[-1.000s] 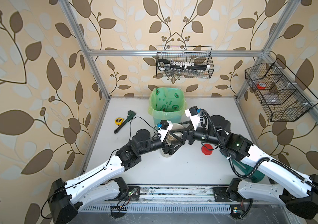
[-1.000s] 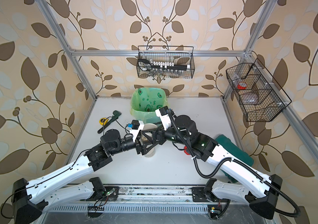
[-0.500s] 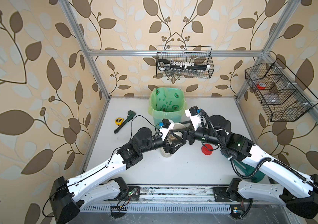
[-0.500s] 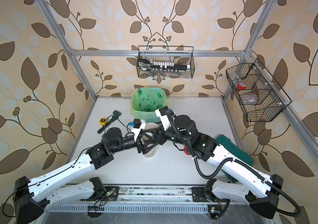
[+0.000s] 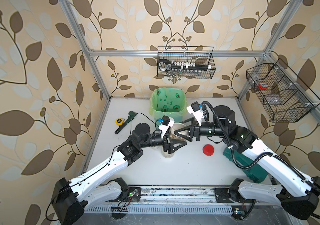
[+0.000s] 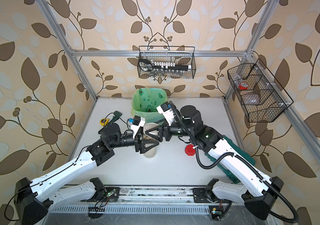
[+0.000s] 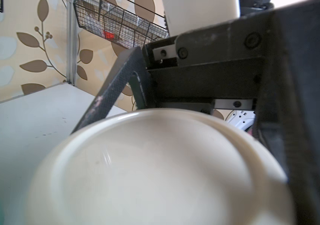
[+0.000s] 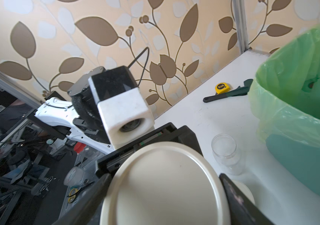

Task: Empty moldy peanuts from jars
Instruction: Unscrew the lid from the jar.

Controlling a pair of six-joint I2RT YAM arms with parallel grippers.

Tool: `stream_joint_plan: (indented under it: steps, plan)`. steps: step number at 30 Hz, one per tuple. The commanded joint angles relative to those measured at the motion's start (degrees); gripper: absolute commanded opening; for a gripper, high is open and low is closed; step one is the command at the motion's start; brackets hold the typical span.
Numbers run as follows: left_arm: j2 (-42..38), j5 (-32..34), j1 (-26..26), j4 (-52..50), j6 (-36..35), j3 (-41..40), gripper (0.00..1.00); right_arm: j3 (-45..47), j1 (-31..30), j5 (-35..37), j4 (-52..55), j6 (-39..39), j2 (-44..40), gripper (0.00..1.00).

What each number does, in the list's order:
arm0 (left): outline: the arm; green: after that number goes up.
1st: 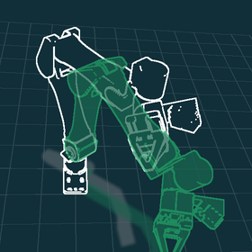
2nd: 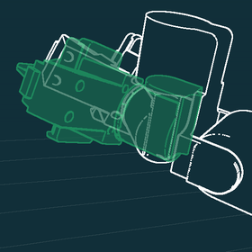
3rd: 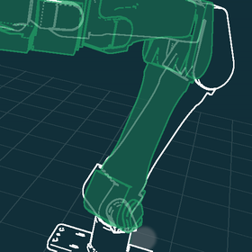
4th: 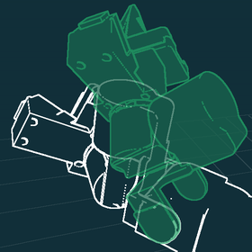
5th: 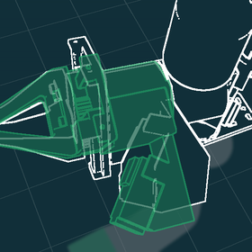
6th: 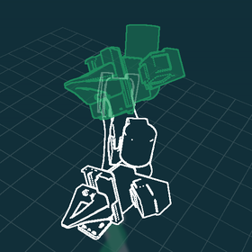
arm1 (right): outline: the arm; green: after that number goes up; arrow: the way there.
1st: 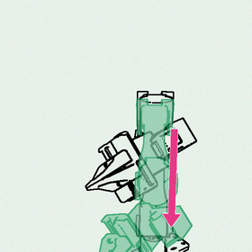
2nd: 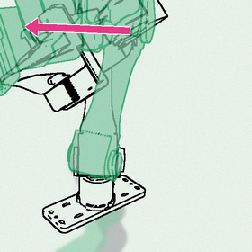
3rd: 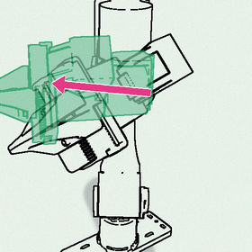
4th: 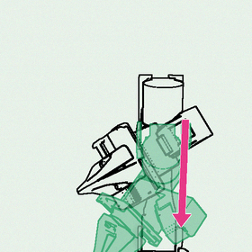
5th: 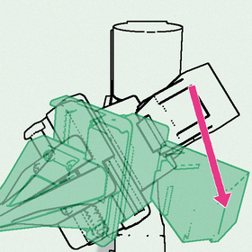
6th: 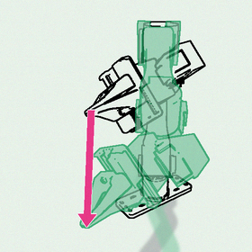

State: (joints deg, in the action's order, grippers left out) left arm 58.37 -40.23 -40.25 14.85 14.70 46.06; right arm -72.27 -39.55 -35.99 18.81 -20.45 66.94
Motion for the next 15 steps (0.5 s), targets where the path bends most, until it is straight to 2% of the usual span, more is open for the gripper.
stream_joint_plan:
  steps: [1, 10, 11, 12, 15]
  plan:
    - [-0.1, -7.1, 1.3, 6.5, 3.4, 4.0, 0.26, -2.8, -0.3, -15.6, 1.1, 3.5, 0.2, 0.0]
    - [1.3, -11.8, 2.1, 7.4, 5.0, 4.6, 0.26, -3.2, 1.5, -28.3, -1.5, 6.0, 1.7, 0.01]
    - [1.3, -11.7, 2.1, 7.5, 5.0, 4.6, 0.26, -3.4, 1.5, -27.9, -1.5, 6.1, 1.8, 0.06]
    - [1.2, -11.6, 2.2, 7.4, 5.1, 4.5, 0.26, -3.4, 1.5, -27.2, -1.4, 6.1, 1.9, 0.15]
    - [0.6, -10.2, 2.2, 6.0, 4.3, 4.7, 0.26, -3.4, 1.7, -23.7, -0.1, 6.5, 1.6, 0.56]
